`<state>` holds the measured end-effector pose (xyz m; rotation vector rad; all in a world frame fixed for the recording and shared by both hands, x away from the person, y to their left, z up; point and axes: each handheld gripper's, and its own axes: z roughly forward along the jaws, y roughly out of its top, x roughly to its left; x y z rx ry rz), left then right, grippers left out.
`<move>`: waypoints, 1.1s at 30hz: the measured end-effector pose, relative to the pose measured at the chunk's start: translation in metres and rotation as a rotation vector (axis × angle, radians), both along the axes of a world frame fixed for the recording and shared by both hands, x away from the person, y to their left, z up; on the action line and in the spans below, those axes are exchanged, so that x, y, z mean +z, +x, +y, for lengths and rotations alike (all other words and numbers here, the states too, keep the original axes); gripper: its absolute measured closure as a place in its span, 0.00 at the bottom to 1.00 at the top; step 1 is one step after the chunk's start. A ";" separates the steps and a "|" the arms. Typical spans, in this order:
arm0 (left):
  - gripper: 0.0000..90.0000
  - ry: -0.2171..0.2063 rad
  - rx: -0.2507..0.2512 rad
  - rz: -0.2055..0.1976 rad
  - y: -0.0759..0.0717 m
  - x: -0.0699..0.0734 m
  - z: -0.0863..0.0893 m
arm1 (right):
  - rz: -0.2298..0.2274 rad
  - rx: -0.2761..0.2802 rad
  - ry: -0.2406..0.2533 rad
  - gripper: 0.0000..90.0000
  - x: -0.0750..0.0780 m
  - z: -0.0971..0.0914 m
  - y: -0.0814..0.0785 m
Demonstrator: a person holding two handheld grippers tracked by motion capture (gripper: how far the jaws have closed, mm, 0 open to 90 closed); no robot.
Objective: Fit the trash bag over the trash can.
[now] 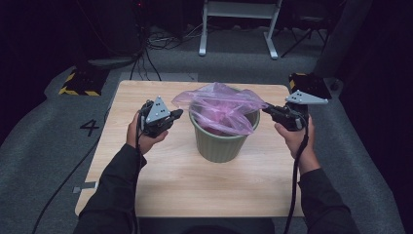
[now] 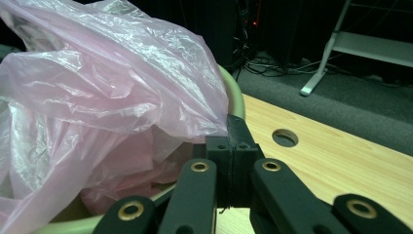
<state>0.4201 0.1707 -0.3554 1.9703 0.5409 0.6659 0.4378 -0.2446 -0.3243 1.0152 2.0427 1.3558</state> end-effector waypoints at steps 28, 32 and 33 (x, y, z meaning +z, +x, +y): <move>0.28 -0.239 -0.062 0.048 -0.005 0.022 -0.018 | -0.099 -0.072 -0.004 0.50 -0.013 -0.029 -0.012; 0.28 -0.170 -0.126 0.019 -0.020 0.027 -0.037 | -0.141 -0.077 0.004 0.44 -0.004 -0.030 -0.023; 0.28 -0.157 -0.154 0.020 -0.024 0.028 -0.042 | -0.142 -0.063 0.007 0.44 -0.002 -0.029 -0.026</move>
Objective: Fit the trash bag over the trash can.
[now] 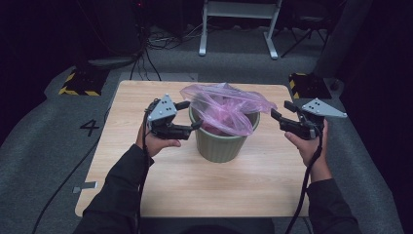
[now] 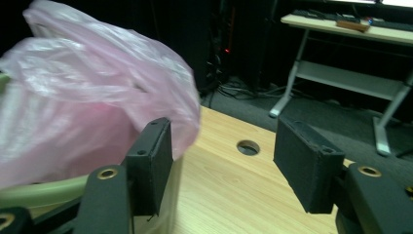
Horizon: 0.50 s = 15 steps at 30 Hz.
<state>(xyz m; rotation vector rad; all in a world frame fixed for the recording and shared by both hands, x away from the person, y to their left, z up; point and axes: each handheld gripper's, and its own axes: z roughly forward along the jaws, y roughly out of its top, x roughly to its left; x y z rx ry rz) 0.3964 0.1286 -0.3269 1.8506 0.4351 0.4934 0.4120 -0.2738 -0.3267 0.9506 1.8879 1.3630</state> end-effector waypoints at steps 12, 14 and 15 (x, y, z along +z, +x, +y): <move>0.34 0.132 -0.196 0.011 -0.019 0.003 -0.064 | 0.028 0.066 -0.018 0.46 -0.002 0.012 -0.003; 0.38 0.152 -0.199 0.012 -0.020 0.001 -0.073 | 0.028 0.074 -0.019 0.46 -0.002 0.013 -0.004; 0.42 0.161 -0.195 0.014 -0.019 0.001 -0.076 | 0.027 0.076 -0.021 0.46 -0.002 0.014 -0.004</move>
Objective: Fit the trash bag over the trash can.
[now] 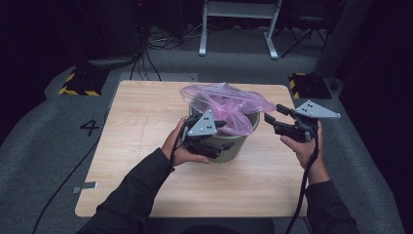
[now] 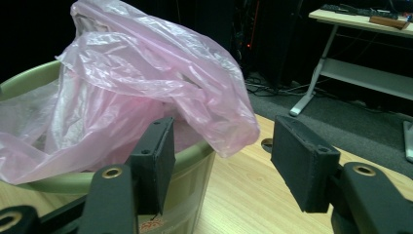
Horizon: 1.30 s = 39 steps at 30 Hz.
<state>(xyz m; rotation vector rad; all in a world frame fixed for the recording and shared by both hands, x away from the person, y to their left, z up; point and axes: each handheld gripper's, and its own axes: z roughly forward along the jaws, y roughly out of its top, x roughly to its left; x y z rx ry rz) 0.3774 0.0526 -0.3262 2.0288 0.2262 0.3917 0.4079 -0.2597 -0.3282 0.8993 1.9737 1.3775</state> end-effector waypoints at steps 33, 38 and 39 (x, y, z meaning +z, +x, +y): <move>1.00 0.017 -0.012 0.012 0.004 -0.005 -0.012 | -0.105 0.114 -0.006 0.42 0.027 0.018 -0.036; 1.00 -0.004 -0.028 0.004 0.001 -0.002 -0.004 | -0.115 0.154 -0.026 0.43 0.031 0.025 -0.040; 1.00 0.000 -0.024 -0.003 0.001 -0.001 -0.002 | -0.120 0.167 -0.039 0.43 0.031 0.027 -0.040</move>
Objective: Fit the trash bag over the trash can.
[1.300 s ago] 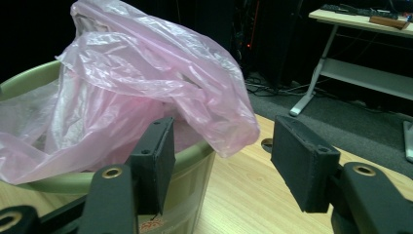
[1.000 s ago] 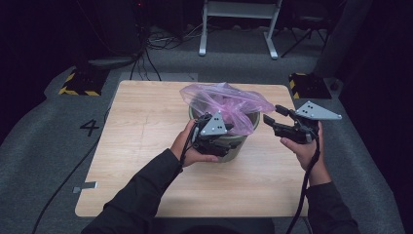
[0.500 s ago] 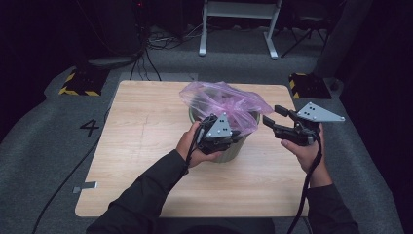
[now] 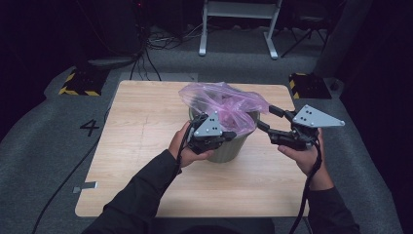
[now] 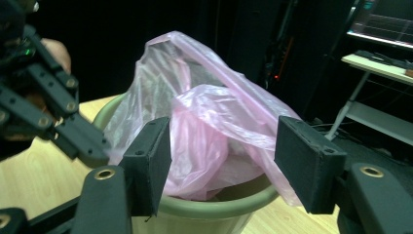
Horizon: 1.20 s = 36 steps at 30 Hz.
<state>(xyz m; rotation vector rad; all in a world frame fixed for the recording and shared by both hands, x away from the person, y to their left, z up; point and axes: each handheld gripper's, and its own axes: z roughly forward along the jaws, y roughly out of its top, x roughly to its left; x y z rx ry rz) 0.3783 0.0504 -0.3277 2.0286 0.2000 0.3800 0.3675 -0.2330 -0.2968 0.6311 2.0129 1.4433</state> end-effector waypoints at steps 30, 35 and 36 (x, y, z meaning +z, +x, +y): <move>1.00 0.070 -0.040 -0.066 -0.027 -0.003 0.049 | 0.037 -0.034 -0.282 0.68 -0.003 0.083 0.045; 1.00 0.058 -0.022 -0.053 -0.028 -0.010 0.069 | 0.071 -0.001 -0.276 1.00 -0.013 0.062 0.044; 1.00 0.057 -0.016 -0.052 -0.028 -0.012 0.074 | 0.075 0.005 -0.265 1.00 -0.014 0.057 0.042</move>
